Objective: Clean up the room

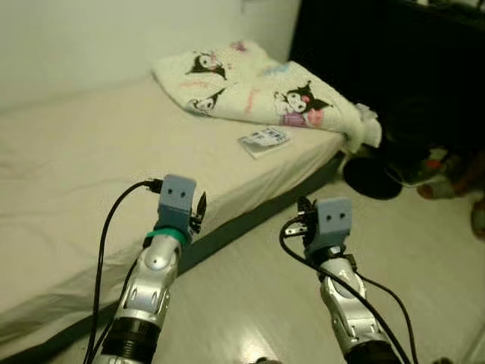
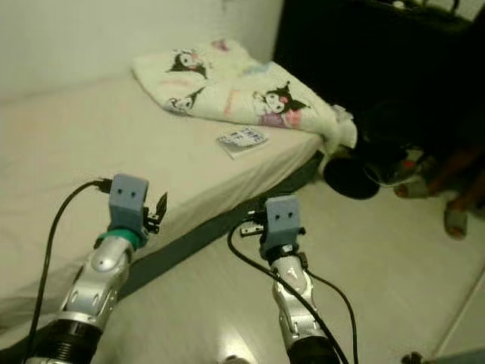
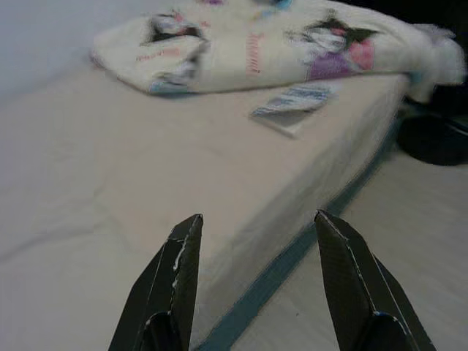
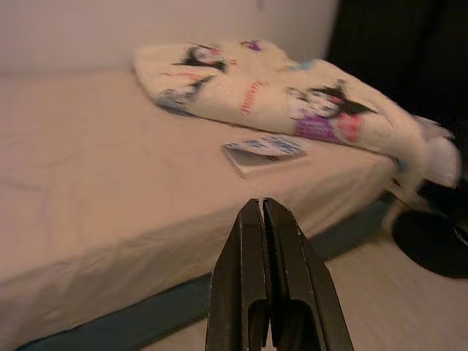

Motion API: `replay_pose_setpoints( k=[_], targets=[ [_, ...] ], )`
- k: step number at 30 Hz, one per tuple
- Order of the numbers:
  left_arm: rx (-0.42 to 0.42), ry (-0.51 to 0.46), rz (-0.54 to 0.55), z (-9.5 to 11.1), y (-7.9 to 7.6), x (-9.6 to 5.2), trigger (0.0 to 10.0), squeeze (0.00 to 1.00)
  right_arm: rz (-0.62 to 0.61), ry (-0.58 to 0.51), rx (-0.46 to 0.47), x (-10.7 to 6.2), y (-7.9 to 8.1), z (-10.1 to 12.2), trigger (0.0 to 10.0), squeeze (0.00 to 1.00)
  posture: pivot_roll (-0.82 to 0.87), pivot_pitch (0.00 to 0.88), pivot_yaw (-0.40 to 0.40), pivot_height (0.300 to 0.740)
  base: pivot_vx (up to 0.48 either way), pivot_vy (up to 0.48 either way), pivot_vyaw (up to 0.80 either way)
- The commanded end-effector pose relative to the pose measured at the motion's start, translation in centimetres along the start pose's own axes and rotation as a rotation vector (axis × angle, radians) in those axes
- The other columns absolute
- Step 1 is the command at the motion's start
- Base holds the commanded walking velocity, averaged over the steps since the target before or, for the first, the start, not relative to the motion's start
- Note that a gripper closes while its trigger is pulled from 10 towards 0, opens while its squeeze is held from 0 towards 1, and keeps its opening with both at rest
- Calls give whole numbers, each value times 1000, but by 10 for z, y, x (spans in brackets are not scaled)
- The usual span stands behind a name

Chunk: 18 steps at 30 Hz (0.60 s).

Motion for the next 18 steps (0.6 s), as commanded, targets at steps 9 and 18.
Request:
replay_pose_setpoints(
  k=[9,18],
  targets=[
    [-5,9,-13,-4,-3,-1,10000,0,-6,9,-9,-1,-5,-3,10000,0,-92,9,31,735,0,0,-800],
    [-4,11,-15,-5,-3,-1,10000,0,-5,10,-10,-1,-5,-4,10000,0,-96,6,32,735,0,0,-800]
  ],
)
Point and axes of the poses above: a point about 5 cm out from each wrist's last joint towards the gripper, its own x axis pointing out of the wrist towards the gripper, its own z axis along the axis of the wrist's last joint, y = z × x, the point moved 2 cm from there along x, pointing out of the wrist towards the gripper, and after that the axes turned 11 degrees about -x, right-handed, at the moved point
